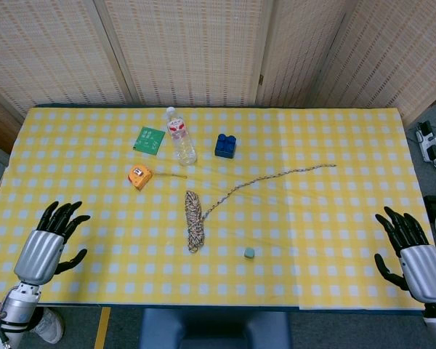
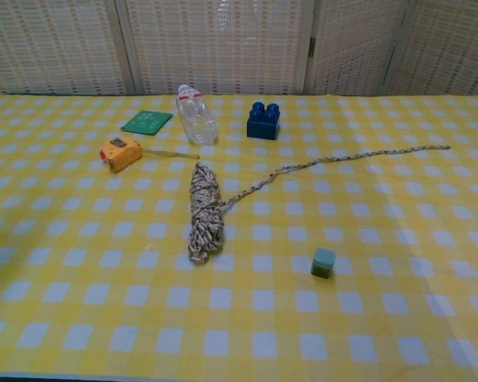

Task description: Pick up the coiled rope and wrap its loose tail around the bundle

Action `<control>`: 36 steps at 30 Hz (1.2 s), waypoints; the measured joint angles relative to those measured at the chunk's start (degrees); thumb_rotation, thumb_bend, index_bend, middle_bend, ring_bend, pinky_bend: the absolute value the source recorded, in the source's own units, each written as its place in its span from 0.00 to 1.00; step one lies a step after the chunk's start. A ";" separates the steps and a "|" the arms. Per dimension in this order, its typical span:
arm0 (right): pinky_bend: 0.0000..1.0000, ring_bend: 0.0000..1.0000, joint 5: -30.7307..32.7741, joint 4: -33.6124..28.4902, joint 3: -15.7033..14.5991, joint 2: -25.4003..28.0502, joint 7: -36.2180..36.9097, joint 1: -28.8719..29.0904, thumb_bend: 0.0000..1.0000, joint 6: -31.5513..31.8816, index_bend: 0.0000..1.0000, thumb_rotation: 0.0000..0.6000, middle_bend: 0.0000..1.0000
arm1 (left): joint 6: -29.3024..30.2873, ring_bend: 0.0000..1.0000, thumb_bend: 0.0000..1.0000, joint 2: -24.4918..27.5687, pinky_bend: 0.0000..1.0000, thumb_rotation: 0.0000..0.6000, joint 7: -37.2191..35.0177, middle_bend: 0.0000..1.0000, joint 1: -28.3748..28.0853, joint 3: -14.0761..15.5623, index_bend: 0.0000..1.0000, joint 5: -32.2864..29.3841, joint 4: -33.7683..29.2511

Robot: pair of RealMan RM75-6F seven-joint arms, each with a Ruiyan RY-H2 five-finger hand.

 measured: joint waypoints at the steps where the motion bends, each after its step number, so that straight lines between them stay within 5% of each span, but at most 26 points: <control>1: 0.00 0.06 -0.03 -0.07 -0.03 0.04 -0.06 -0.02 0.50 0.01 0.00 1.00 0.01 | -1.78 0.12 0.30 -0.42 0.00 1.00 0.35 0.13 -1.35 -0.35 0.26 0.03 -0.57; 12: 0.00 0.06 0.52 -1.38 -0.11 0.57 -1.52 -0.36 0.50 -0.17 0.00 1.00 0.01 | -19.64 0.13 0.30 -8.51 0.00 1.00 3.83 0.13 -16.92 -6.58 0.23 -6.82 -4.34; 19: 0.00 0.06 1.58 -1.95 0.19 0.74 -2.15 -0.19 0.50 -1.14 0.00 1.00 0.01 | -26.22 0.08 0.25 -17.97 0.00 1.00 8.17 0.12 -25.29 -10.53 0.18 -15.72 1.27; 36: 0.00 0.06 2.91 -2.45 0.67 0.76 -2.48 0.45 0.50 -2.85 0.00 1.00 0.01 | -28.09 0.04 0.24 -36.31 0.00 1.00 22.79 0.07 -36.64 -12.50 0.14 -33.37 16.13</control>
